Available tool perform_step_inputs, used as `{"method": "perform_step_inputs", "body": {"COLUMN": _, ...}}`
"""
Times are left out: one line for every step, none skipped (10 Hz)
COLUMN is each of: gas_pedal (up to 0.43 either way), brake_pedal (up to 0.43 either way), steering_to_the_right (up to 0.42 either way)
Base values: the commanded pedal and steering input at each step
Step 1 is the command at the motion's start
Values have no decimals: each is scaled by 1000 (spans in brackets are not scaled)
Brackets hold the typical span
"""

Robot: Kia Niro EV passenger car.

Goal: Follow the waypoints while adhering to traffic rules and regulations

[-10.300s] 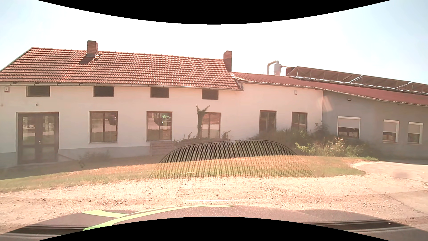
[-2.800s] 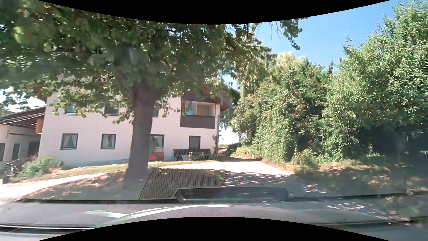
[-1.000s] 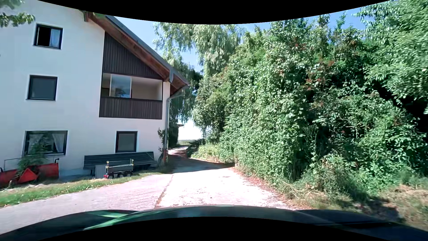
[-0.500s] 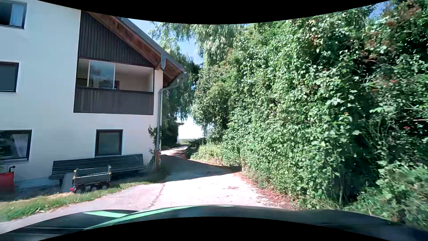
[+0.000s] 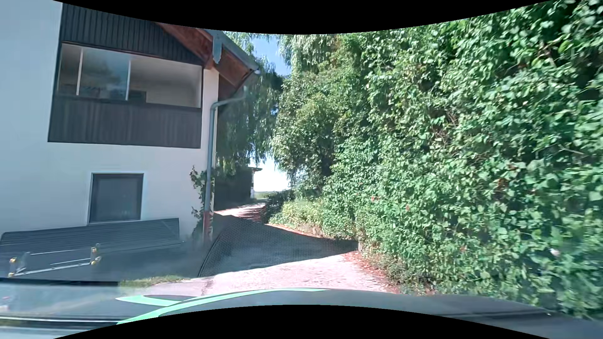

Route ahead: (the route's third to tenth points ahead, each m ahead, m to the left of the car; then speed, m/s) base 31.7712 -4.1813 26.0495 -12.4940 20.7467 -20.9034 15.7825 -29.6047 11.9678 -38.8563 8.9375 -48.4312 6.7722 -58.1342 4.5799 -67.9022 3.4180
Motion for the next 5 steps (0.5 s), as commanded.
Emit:
{"method": "perform_step_inputs", "body": {"gas_pedal": 20, "brake_pedal": 0, "steering_to_the_right": -43}}
{"method": "perform_step_inputs", "body": {"gas_pedal": 20, "brake_pedal": 0, "steering_to_the_right": -39}}
{"method": "perform_step_inputs", "body": {"gas_pedal": 20, "brake_pedal": 0, "steering_to_the_right": -38}}
{"method": "perform_step_inputs", "body": {"gas_pedal": 20, "brake_pedal": 0, "steering_to_the_right": -39}}
{"method": "perform_step_inputs", "body": {"gas_pedal": 20, "brake_pedal": 0, "steering_to_the_right": -43}}
